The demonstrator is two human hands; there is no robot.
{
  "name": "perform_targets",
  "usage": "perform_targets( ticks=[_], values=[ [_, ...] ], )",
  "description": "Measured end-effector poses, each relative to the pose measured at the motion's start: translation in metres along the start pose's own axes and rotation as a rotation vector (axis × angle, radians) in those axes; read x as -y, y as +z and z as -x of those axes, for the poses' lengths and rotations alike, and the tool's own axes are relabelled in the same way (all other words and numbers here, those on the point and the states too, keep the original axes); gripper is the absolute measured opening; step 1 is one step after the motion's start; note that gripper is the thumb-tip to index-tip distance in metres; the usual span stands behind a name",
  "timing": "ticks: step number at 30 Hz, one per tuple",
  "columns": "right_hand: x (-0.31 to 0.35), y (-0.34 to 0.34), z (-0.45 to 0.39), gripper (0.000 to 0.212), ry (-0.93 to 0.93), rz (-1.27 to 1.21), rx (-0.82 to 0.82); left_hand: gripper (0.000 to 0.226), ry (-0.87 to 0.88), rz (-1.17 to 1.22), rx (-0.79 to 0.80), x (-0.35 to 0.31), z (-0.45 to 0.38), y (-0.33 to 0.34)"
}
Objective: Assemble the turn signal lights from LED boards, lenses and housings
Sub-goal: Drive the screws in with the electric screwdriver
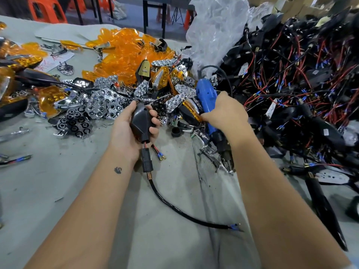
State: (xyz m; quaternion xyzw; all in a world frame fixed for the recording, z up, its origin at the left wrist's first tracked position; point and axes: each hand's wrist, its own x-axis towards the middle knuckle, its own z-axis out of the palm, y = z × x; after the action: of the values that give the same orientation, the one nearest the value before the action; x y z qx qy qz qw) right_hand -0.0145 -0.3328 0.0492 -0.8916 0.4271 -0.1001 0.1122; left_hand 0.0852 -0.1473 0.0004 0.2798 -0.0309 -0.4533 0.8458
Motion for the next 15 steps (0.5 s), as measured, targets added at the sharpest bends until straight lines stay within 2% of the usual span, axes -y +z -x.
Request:
perform_targets(
  ticks=[3,8,10,12,15],
  values=[
    [-0.006,-0.009,-0.005,0.04,0.003,-0.285,0.068,0.037,0.047,-0.065,-0.011,-0.003,0.001,0.001],
    [0.004,-0.018,0.0,0.022,0.147,-1.17,0.087,0.037,0.114,-0.175,-0.04,-0.004,0.003,0.002],
    [0.009,-0.022,0.004,0.012,0.23,-1.553,0.143,0.036,0.136,-0.188,-0.054,-0.005,0.003,0.001],
    [0.011,-0.024,0.005,0.013,0.251,-1.87,0.196,0.036,0.164,-0.203,-0.079,-0.007,0.003,0.0],
    [0.019,-0.018,0.011,0.008,0.244,-2.134,0.204,0.035,0.221,-0.268,-0.13,-0.013,0.001,-0.003]
  ],
)
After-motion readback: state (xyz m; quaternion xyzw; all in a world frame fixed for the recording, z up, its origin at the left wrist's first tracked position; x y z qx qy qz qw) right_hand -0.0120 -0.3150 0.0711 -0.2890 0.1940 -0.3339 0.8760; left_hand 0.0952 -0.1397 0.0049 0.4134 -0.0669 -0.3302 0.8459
